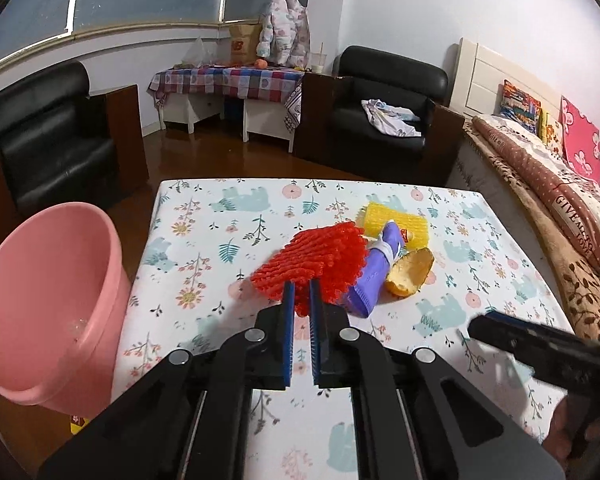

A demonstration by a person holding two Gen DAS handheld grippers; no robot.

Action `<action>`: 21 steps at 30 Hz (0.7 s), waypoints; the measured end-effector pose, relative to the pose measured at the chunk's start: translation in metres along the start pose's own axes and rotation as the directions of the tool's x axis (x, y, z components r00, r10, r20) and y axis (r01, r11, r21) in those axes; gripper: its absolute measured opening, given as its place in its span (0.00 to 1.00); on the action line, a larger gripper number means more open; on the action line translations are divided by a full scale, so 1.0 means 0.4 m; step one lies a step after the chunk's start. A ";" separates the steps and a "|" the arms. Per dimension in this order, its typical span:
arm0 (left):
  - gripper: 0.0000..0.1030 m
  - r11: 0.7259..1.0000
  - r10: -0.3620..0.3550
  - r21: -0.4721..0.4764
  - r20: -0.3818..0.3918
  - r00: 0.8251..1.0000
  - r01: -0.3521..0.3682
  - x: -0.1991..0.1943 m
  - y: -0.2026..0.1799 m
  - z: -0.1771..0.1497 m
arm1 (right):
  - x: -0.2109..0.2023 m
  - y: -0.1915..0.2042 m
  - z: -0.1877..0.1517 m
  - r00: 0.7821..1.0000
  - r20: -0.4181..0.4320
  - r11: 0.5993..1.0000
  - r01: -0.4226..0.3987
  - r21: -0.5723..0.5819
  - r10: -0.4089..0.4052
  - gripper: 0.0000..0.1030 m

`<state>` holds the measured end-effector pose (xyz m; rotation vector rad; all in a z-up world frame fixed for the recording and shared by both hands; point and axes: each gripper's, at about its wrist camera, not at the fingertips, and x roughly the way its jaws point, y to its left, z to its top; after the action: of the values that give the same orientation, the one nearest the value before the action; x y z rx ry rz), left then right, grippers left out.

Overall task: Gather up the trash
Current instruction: 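Close the left tool on the red bristle brush, then close the right tool on the orange peel while the left tool holds the brush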

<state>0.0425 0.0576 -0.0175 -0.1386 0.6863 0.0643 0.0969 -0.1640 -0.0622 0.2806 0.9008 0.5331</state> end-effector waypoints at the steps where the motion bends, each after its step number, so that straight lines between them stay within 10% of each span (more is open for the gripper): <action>1: 0.06 1.000 -0.006 -0.003 0.005 1.000 0.006 -0.007 0.003 -0.002 | 0.003 0.004 0.007 1.000 0.001 1.000 0.007 -0.004 -0.007 0.46; 18: 0.06 0.999 -0.035 -0.030 0.013 0.999 0.035 -0.041 0.015 -0.034 | 0.159 0.046 0.108 0.990 0.005 0.988 0.141 -0.059 -0.141 0.45; 21: 0.06 0.999 -0.038 -0.031 0.015 0.999 0.038 -0.044 0.016 -0.036 | 0.180 0.040 0.106 0.989 0.000 0.988 0.145 -0.058 -0.145 0.33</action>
<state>0.0193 0.0616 -0.0180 -0.1815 0.6680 0.0397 0.1618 -0.1116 -0.0777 0.1600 0.9009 0.4245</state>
